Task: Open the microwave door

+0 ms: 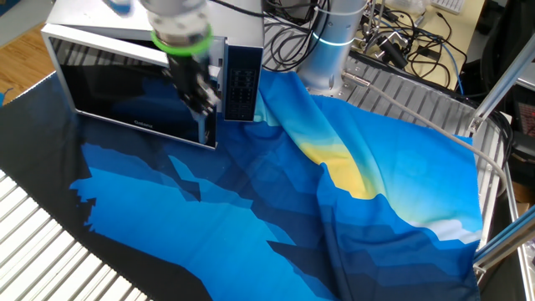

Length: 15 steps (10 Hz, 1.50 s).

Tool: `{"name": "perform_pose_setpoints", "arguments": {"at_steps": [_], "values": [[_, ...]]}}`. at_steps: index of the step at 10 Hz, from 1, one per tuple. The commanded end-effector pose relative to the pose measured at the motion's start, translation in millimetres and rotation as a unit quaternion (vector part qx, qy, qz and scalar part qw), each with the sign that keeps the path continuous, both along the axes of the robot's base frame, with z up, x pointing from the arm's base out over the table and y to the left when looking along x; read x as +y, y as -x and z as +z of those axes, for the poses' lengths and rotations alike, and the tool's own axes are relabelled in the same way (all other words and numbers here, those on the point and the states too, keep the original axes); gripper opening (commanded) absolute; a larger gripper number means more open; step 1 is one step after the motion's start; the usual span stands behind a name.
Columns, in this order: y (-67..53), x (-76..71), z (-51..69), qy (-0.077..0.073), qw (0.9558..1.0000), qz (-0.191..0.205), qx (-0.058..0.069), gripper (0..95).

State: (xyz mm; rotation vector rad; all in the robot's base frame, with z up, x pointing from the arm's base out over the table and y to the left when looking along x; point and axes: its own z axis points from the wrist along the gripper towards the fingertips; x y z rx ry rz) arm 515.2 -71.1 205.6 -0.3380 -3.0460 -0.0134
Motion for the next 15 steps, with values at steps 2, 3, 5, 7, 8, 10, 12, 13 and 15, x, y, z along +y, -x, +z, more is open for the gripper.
{"name": "perform_pose_setpoints", "arguments": {"at_steps": [2,3,5,7,8,10,12,13,15], "values": [[-1.1,39.9,-10.6,0.012,0.9997,-0.021,0.003,0.0],[1.3,52.5,-14.6,0.013,0.9994,-0.031,0.003,0.0],[7.5,68.4,-20.3,0.014,0.9990,-0.042,0.002,0.0],[17.2,78.3,-25.5,0.010,0.9990,-0.043,0.005,0.0],[17.5,78.6,-27.8,0.012,0.9991,-0.040,0.005,0.0],[15.6,77.3,-29.8,0.023,0.9991,-0.037,0.005,0.0],[15.6,77.3,-29.8,0.026,0.9993,-0.025,0.008,0.0],[15.6,77.3,-29.8,0.025,0.9996,-0.011,0.008,0.0],[15.6,77.3,-29.8,0.015,0.9993,0.034,0.005,0.0]]}}
